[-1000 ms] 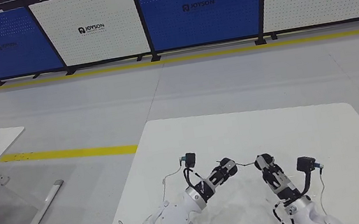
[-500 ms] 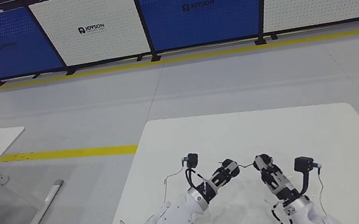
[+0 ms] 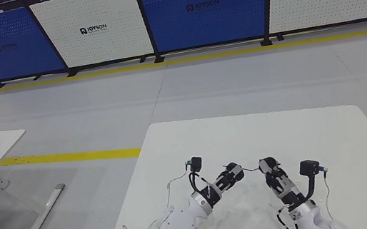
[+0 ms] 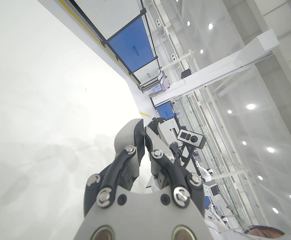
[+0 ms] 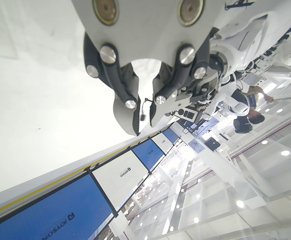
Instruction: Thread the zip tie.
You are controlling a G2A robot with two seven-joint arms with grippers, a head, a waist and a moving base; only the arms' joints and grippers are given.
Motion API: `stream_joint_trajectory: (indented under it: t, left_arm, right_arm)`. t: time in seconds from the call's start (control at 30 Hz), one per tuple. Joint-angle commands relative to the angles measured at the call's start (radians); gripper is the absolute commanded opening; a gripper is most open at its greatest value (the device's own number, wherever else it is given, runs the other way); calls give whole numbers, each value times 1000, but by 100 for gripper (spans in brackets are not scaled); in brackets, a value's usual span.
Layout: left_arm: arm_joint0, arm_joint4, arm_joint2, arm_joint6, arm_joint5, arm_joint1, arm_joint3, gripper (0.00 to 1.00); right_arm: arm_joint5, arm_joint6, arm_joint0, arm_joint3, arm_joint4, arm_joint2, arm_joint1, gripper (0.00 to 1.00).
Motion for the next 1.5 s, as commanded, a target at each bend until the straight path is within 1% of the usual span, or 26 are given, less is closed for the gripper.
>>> stream_joint_trajectory:
  t: [0.0, 0.1, 0.53, 0.57, 0.63, 0.7, 0.73, 0.77, 0.97, 1.27, 1.47]
  left_arm:
    - [-1, 0, 0, 0, 2, 0, 0, 0]
    - [-2, 1, 1, 0, 6, -1, 0, 0]
    - [-1, -18, -4, 23, 36, -4, -9, 0]
    - [-1, -19, -5, 23, 37, -4, -9, 0]
    - [-1, -20, -5, 23, 38, -5, -9, 0]
    - [-1, -21, -5, 22, 37, -5, -10, 0]
    - [-1, -20, -4, 21, 36, -5, -10, 0]
    - [-1, -20, -4, 21, 36, -5, -10, 0]
    - [1, -23, -6, 23, 31, -6, -9, 0]
    - [15, -8, -4, 11, 8, -5, -26, 0]
    - [17, -5, -9, 24, 21, -5, -30, 0]
  right_arm:
    - [1, 1, -1, -1, 0, 1, -1, 22]
    - [3, 4, -2, -1, -2, 3, -2, 25]
    - [3, 9, -12, -7, -24, 13, -4, 24]
    - [3, 8, -12, -8, -26, 13, -4, 23]
    - [3, 7, -13, -7, -29, 14, -5, 16]
    - [3, 8, -13, -6, -30, 15, -6, 13]
    - [3, 7, -13, -6, -30, 15, -6, 5]
    - [3, 7, -12, -5, -30, 15, -7, 0]
    - [0, 5, -11, -2, -31, 18, -9, 0]
    - [-9, 17, -5, 2, -36, 18, -11, 0]
    - [-14, 27, -5, 2, -33, 18, -13, 0]
